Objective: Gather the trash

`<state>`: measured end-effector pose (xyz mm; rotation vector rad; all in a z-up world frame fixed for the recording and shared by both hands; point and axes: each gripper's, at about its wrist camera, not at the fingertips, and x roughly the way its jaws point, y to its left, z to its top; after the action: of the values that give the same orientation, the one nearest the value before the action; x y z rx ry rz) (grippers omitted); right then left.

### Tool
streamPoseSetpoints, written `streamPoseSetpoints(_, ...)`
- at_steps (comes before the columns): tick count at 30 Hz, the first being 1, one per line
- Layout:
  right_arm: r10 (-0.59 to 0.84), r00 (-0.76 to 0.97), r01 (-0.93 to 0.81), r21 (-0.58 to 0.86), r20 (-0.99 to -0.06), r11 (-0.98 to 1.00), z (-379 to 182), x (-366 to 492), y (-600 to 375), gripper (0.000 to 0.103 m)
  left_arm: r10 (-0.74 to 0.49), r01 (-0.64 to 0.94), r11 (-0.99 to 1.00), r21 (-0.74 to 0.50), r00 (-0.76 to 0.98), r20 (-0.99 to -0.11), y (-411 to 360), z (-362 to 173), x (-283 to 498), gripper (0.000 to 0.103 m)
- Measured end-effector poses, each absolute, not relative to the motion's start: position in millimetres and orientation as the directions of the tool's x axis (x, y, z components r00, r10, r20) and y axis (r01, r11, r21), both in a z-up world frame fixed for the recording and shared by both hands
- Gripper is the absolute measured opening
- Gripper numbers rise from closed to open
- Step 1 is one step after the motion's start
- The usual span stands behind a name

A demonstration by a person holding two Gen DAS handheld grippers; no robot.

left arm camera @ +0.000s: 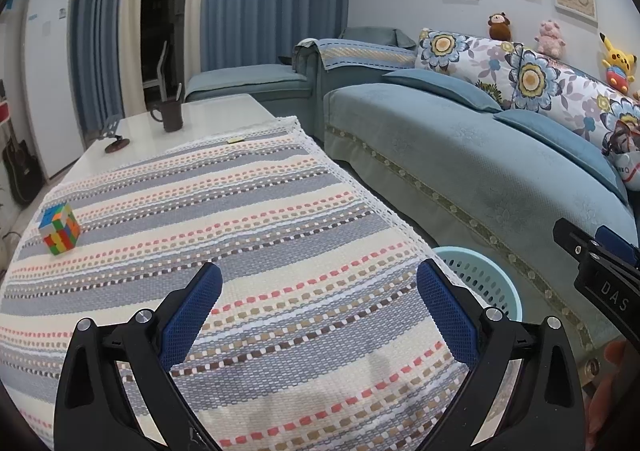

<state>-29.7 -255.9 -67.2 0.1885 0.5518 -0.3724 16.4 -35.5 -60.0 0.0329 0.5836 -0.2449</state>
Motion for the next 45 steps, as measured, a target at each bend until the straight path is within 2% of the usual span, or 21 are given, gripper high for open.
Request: streamPoseSetpoints(45,-0.274,0.79,0.379,0.086,-0.548,0.921,-69.8,-29.3,-252.1,0.073,-0.218,0.243,0.97,-0.028,0.805,-0.551,-41.0,-61.1,14.6,0.095)
